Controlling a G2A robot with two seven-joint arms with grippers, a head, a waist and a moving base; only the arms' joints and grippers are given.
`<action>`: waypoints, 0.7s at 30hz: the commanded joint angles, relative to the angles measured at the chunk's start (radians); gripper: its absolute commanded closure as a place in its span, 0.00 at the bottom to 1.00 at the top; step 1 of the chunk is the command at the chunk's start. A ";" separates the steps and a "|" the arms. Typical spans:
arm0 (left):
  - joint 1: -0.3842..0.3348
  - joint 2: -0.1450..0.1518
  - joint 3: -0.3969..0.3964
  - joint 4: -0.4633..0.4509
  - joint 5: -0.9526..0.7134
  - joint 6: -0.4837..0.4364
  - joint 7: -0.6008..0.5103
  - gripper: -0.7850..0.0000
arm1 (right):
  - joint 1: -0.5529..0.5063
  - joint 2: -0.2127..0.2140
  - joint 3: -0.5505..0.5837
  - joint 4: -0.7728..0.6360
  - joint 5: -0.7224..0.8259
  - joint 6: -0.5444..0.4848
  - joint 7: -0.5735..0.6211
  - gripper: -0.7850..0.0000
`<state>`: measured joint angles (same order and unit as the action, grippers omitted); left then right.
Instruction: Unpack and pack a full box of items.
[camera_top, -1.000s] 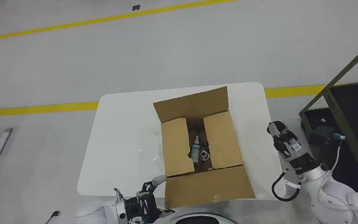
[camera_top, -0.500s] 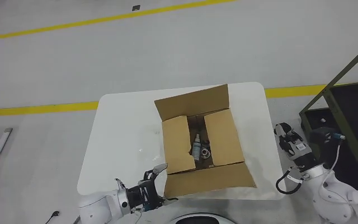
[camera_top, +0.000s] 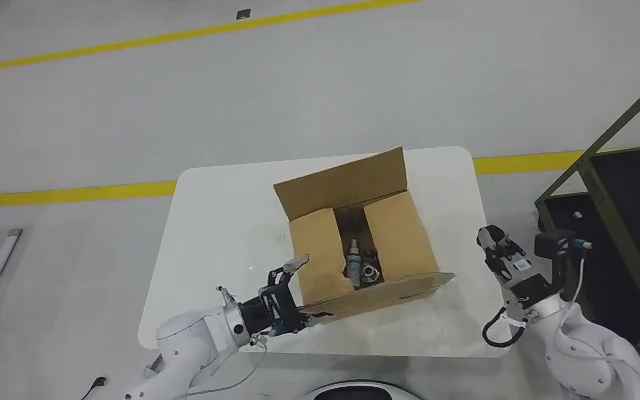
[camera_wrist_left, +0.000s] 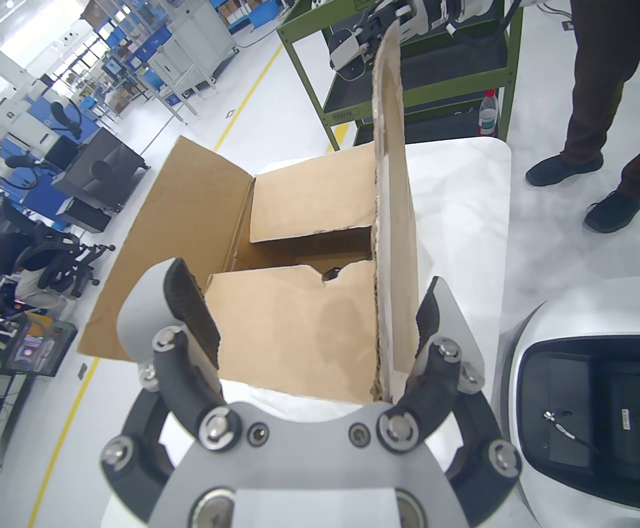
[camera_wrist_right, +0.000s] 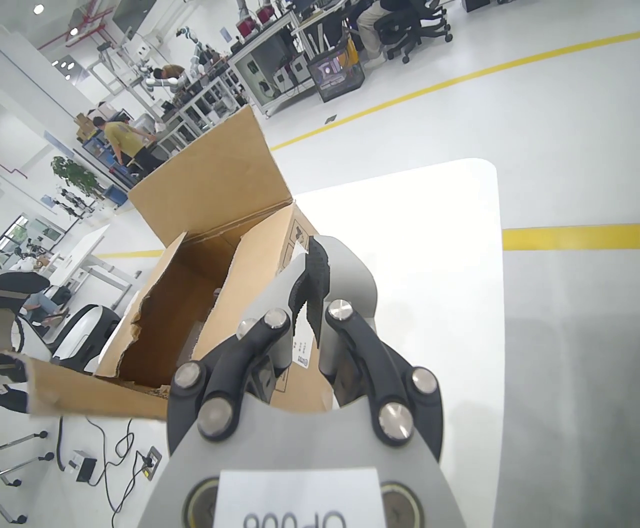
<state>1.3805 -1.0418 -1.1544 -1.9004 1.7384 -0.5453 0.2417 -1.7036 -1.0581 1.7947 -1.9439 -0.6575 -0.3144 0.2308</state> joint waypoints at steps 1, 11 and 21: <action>-0.038 -0.008 0.028 0.029 0.001 0.028 -0.015 0.00 | 0.000 0.000 0.018 -0.005 0.005 0.004 0.002 1.00; -0.127 -0.038 0.097 0.144 0.015 0.150 -0.126 0.00 | 0.009 -0.001 0.041 -0.023 0.027 0.014 0.032 1.00; -0.111 -0.037 0.063 0.167 0.032 0.172 -0.180 0.00 | 0.013 -0.009 -0.064 0.053 -0.028 -0.004 0.023 1.00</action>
<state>1.2656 -1.0799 -1.0854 -1.7353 1.7681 -0.3714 0.0642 -1.6911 -1.0663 1.7426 -1.8975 -0.6795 -0.3131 0.2528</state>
